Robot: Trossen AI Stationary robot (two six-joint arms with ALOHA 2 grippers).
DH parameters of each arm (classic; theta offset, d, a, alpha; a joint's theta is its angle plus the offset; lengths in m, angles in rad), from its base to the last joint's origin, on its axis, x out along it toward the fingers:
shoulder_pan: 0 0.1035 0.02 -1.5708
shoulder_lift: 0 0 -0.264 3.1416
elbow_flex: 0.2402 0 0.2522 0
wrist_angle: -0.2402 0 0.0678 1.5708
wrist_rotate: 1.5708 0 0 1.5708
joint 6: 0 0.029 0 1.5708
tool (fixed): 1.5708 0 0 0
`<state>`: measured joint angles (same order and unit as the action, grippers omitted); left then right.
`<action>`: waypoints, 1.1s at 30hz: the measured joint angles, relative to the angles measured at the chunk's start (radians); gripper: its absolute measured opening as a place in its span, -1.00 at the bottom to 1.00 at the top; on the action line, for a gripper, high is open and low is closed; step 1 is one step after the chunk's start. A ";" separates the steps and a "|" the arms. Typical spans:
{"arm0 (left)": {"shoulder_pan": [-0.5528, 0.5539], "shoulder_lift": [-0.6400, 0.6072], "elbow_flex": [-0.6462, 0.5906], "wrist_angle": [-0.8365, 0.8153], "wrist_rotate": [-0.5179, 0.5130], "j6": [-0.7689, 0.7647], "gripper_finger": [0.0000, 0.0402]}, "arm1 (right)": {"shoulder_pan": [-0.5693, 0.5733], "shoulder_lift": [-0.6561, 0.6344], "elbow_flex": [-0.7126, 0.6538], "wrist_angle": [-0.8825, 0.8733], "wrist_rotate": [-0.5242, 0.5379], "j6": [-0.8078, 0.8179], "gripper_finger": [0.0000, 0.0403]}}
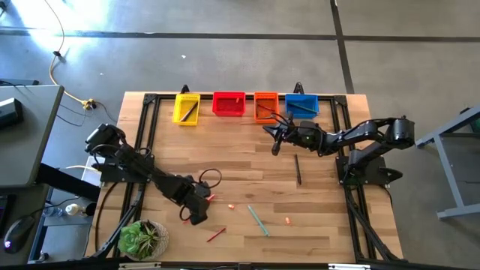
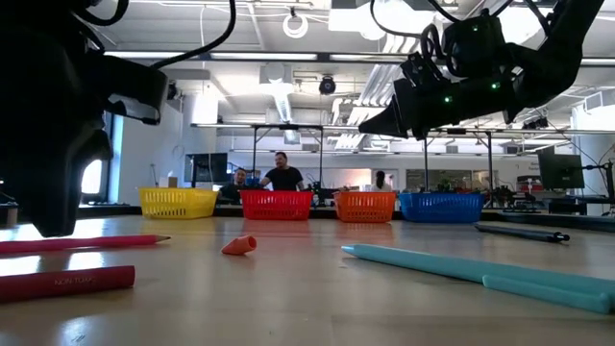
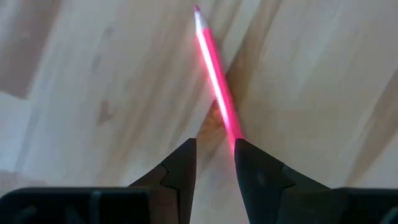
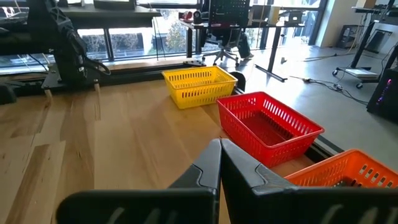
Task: Sort crayons/erasers/pens/pencils in bins
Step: Put the pink pencil into the blue basket
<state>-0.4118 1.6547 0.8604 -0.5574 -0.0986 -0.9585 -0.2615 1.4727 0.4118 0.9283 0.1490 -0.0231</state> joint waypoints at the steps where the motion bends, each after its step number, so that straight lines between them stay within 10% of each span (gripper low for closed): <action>1: 0.000 0.007 0.001 0.011 0.005 0.000 -0.50 | 0.000 0.000 0.000 0.005 0.000 0.000 -1.00; 33: 0.034 0.050 0.147 -0.121 0.008 -0.016 -0.56 | 0.000 0.000 0.000 0.146 -0.009 -0.074 -1.00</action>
<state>-0.3782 1.7050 1.0074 -0.6785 -0.0906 -0.9745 -0.2619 1.4727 0.4122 1.0744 0.1400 -0.0970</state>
